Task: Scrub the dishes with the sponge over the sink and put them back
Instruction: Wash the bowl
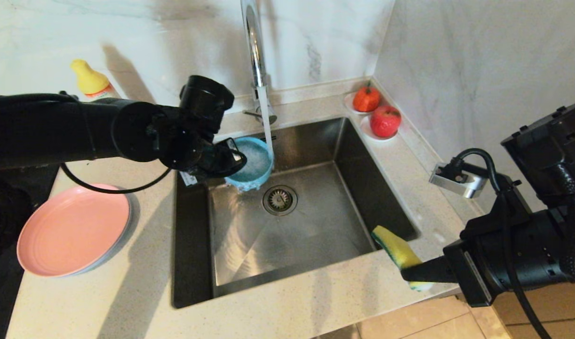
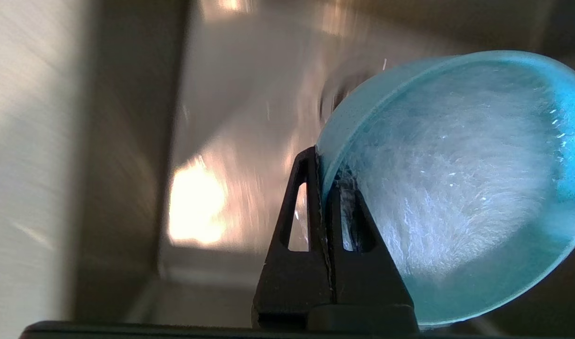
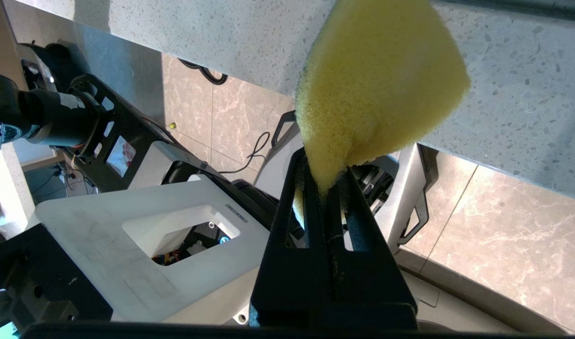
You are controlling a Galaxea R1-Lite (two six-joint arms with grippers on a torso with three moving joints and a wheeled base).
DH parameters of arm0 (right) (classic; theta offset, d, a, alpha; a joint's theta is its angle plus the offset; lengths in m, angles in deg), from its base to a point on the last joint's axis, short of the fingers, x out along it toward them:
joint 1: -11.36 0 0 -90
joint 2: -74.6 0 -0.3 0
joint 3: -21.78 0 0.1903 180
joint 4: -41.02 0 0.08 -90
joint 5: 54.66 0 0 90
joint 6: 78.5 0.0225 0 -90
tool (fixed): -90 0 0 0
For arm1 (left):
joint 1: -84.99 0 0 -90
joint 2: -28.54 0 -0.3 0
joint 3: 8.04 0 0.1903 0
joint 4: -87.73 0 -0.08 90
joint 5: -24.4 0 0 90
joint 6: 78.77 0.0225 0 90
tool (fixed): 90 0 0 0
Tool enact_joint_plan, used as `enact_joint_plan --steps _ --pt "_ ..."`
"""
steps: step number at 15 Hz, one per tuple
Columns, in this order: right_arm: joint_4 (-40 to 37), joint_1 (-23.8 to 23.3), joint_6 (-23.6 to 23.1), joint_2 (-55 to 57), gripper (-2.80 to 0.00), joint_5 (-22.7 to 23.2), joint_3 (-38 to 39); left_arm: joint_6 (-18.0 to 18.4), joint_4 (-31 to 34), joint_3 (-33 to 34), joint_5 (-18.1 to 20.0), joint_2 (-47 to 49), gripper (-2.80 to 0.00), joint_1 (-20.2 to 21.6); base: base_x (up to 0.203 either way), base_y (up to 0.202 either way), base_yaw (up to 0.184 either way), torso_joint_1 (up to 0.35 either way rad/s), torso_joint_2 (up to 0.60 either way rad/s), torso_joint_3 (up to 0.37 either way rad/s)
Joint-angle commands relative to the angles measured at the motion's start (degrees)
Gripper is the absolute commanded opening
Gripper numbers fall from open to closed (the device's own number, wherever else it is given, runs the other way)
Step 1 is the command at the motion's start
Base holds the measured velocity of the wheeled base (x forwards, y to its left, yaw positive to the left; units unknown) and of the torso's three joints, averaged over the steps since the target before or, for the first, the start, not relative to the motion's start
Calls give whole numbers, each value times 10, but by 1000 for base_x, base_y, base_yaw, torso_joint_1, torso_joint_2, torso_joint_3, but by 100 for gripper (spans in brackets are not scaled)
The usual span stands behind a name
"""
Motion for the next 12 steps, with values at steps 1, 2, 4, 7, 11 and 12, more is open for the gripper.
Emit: enact_joint_plan --steps 1,2,4,7,11,12 --pt "-4 0 3 -3 -280 1 3 34 -32 39 -37 -72 -280 2 0 0 0 0 0 0" --pt "-5 0 4 -8 -280 1 3 53 -51 56 -46 -88 -280 2 0 0 0 0 0 0" --pt "-7 0 4 -15 -280 1 3 100 -128 100 -51 -120 -280 4 0 0 0 0 0 0" --pt "-8 0 3 -20 -280 -1 12 192 -266 174 -51 -159 -280 5 0 0 0 0 0 0" --pt "-7 0 4 -16 -280 -1 14 287 -413 236 -51 -169 -280 5 0 0 0 0 0 0" --pt "-7 0 3 -17 -280 0 14 303 -442 248 -49 -170 -280 5 0 0 0 0 0 0"
